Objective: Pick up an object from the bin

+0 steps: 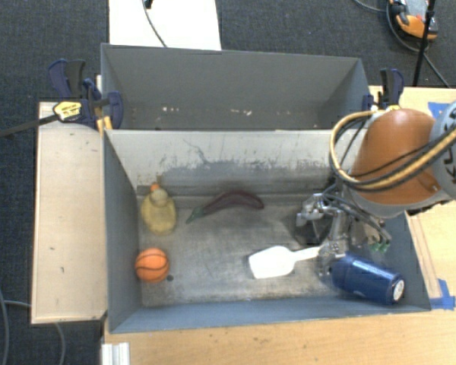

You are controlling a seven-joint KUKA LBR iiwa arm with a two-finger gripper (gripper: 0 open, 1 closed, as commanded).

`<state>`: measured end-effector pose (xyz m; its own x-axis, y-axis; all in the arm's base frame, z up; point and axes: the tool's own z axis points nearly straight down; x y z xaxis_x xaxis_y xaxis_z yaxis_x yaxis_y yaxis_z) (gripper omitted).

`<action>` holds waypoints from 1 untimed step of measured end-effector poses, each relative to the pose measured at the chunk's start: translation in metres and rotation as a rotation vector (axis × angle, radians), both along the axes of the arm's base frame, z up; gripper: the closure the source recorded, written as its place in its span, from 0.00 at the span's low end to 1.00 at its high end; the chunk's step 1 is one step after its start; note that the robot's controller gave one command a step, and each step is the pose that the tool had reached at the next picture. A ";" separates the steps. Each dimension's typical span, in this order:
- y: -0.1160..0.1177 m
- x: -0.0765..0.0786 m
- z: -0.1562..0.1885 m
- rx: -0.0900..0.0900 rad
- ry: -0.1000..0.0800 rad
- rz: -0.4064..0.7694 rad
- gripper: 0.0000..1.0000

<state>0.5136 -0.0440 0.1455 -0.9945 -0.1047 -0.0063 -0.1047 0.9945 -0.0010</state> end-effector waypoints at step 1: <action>-0.003 -0.003 -0.059 -0.001 -0.002 0.131 0.00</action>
Offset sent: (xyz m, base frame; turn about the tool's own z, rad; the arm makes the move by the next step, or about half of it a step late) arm -0.0039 0.0106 -0.0755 -0.1779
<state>0.5107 -0.0468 0.0868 -0.9723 -0.2335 -0.0083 -0.2335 0.9724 -0.0024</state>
